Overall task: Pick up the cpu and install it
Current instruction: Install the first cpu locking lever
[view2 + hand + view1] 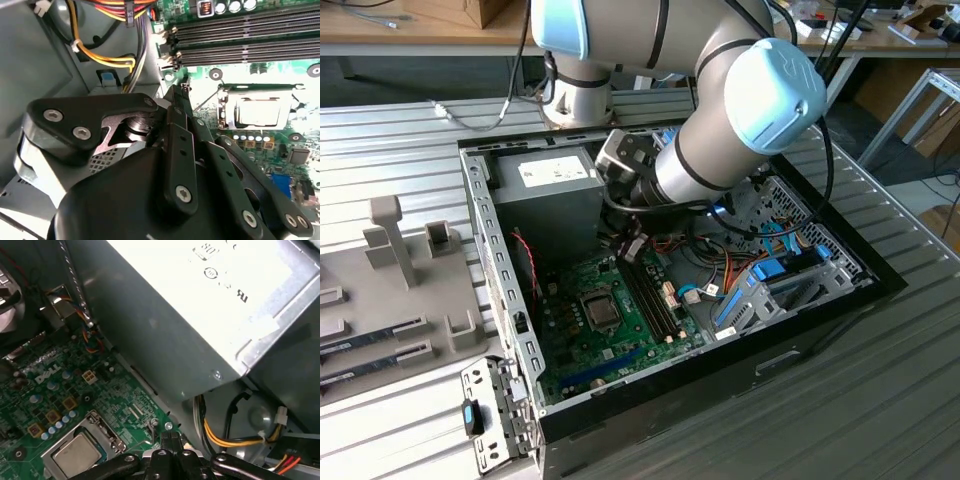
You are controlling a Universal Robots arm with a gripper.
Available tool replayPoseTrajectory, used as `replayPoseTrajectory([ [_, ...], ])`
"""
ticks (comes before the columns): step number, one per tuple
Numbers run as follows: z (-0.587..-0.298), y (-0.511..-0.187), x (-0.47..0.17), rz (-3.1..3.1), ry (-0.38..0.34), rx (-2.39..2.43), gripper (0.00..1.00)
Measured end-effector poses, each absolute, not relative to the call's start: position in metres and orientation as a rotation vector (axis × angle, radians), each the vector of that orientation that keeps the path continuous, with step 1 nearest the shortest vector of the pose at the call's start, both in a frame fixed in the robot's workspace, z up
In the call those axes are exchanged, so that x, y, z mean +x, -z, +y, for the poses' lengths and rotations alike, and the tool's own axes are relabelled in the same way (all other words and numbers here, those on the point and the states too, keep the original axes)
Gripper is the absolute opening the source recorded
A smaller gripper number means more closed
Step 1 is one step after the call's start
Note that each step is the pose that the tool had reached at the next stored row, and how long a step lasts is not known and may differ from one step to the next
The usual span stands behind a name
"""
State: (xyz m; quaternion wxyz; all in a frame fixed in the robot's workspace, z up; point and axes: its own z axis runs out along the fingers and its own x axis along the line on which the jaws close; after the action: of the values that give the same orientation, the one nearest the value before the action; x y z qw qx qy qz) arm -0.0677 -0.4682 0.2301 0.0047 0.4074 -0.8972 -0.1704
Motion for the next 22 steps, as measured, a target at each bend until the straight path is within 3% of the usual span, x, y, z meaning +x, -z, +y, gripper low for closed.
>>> replayPoseTrajectory([
  [13,-0.475,-0.23,-0.078,-2.799,0.531,1.299,0.11],
  [22,-0.478,-0.231,-0.078,-2.787,0.488,1.308,0.11],
])
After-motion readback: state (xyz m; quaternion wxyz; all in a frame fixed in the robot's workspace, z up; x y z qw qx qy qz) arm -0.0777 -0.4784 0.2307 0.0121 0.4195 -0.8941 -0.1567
